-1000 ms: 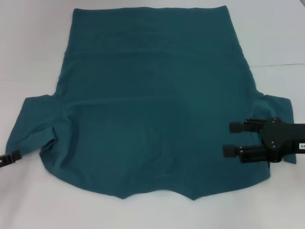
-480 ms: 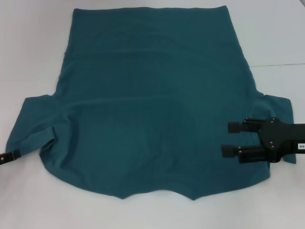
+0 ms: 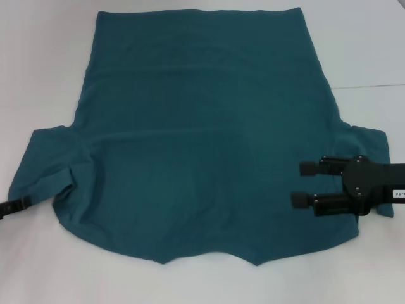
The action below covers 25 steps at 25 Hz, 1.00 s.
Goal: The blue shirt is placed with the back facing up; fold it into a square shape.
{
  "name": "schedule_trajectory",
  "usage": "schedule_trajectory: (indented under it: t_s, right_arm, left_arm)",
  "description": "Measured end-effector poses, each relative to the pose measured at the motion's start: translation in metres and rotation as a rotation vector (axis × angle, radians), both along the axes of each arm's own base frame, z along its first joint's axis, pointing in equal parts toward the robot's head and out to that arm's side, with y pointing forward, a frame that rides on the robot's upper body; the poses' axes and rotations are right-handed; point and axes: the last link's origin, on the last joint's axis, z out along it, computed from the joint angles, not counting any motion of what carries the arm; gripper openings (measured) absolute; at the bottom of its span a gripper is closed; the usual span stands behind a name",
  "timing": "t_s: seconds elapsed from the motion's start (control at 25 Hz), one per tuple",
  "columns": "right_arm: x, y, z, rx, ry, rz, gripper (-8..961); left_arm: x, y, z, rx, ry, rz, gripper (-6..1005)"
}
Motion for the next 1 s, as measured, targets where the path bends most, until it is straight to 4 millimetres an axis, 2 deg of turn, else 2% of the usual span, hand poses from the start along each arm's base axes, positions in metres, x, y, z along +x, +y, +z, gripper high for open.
schedule_trajectory:
  t_s: [1.0]
  right_arm:
    - [-0.002,0.001,-0.001,-0.003,0.001,0.004,926]
  left_arm:
    - [0.007,0.011,-0.012,-0.006,0.017,0.011,810]
